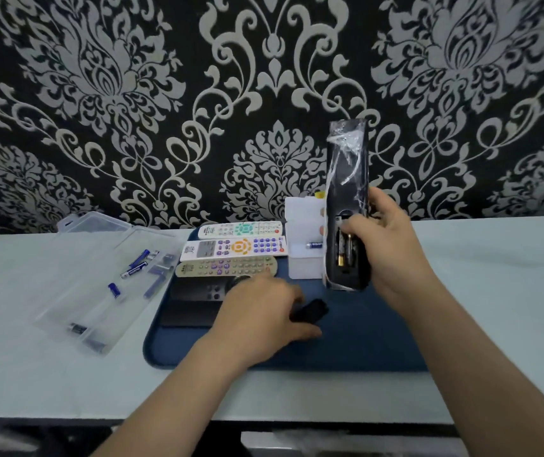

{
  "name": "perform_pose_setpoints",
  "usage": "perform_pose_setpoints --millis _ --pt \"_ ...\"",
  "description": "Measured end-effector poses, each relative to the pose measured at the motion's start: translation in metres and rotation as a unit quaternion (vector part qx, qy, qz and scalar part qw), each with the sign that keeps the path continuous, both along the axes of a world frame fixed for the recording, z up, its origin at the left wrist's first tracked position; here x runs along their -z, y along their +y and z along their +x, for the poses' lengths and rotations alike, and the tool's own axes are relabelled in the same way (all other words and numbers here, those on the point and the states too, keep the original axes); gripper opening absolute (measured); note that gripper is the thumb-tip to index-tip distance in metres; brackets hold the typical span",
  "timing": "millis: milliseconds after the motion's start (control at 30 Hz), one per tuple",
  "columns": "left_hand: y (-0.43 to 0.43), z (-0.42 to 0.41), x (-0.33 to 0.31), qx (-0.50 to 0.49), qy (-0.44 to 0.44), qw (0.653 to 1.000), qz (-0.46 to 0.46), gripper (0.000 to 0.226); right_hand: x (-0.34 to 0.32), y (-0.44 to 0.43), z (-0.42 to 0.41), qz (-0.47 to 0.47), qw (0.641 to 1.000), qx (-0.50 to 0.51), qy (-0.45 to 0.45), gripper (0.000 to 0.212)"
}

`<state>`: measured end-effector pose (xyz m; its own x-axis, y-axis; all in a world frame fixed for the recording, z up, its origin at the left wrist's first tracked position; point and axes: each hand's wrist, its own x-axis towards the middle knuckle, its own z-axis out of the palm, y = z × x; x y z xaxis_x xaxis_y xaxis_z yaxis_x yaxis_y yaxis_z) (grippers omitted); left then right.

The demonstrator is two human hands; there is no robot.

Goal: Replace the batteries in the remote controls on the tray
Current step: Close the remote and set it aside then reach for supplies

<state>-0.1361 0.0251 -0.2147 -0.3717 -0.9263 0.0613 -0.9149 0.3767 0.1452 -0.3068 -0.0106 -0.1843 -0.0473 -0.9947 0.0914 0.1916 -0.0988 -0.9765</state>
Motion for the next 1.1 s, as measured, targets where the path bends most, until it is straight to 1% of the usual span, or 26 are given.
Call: perform_pose_setpoints --millis 67,167,300,367,433,467,500,567,600,700,767,833,933,1000,1067,1100 --pt "0.0 -0.006 0.003 0.013 -0.014 1.0 -0.004 0.036 0.002 0.0 -0.002 0.005 1.0 -0.003 0.009 0.047" --pt "-0.003 -0.009 0.006 0.005 0.004 1.0 -0.003 0.028 0.004 0.0 -0.003 0.008 1.0 -0.022 0.015 0.047" --pt "-0.002 -0.009 0.005 0.004 0.043 0.999 -0.012 0.021 0.005 0.0 -0.004 0.021 0.999 -0.033 -0.013 0.042" --pt "-0.004 0.0 0.0 -0.021 0.098 0.995 -0.005 0.022 0.005 -0.001 -0.006 0.03 0.999 -0.028 -0.034 0.043" --pt "-0.007 0.012 -0.007 -0.052 0.194 0.98 0.011 0.018 0.003 -0.002 -0.007 0.044 0.996 -0.024 -0.072 0.042" --pt "-0.008 0.017 -0.012 -0.061 0.261 0.963 0.023 0.011 0.002 -0.002 -0.007 0.051 0.994 -0.027 -0.097 0.041" --pt "-0.009 0.019 -0.015 -0.068 0.339 0.937 0.044 0.009 0.002 -0.002 -0.007 0.059 0.99 -0.035 -0.119 0.04" --pt "-0.008 0.022 -0.02 -0.08 0.485 0.866 0.088 0.021 0.001 0.0 -0.005 0.068 0.985 -0.063 -0.145 0.042" --pt "-0.007 0.023 -0.023 -0.088 0.536 0.833 0.103 0.022 0.0 0.001 -0.001 0.07 0.983 -0.081 -0.152 0.043" --pt "-0.002 0.02 -0.027 -0.108 0.629 0.757 0.14 0.019 0.0 0.004 0.01 0.067 0.977 -0.132 -0.154 0.049" --pt "-0.001 0.023 -0.028 -0.127 0.657 0.726 0.157 0.016 -0.001 0.006 0.02 0.052 0.976 -0.154 -0.147 0.051" --pt "0.0 0.022 -0.029 -0.136 0.661 0.718 0.169 0.014 -0.002 0.006 0.025 0.046 0.976 -0.157 -0.142 0.051" --pt "0.001 0.023 -0.028 -0.138 0.651 0.729 0.163 0.014 -0.003 0.006 0.032 0.051 0.978 -0.149 -0.134 0.051" --pt "0.002 0.027 -0.027 -0.139 0.652 0.729 0.158 0.013 -0.001 0.005 0.038 0.054 0.981 -0.141 -0.125 0.05" --pt "0.004 0.03 -0.029 -0.134 0.652 0.73 0.155 0.005 0.0 0.004 0.042 0.054 0.984 -0.131 -0.108 0.05" --pt "0.004 0.031 -0.03 -0.126 0.646 0.739 0.147 0.008 0.001 0.004 0.043 0.054 0.986 -0.125 -0.099 0.051"
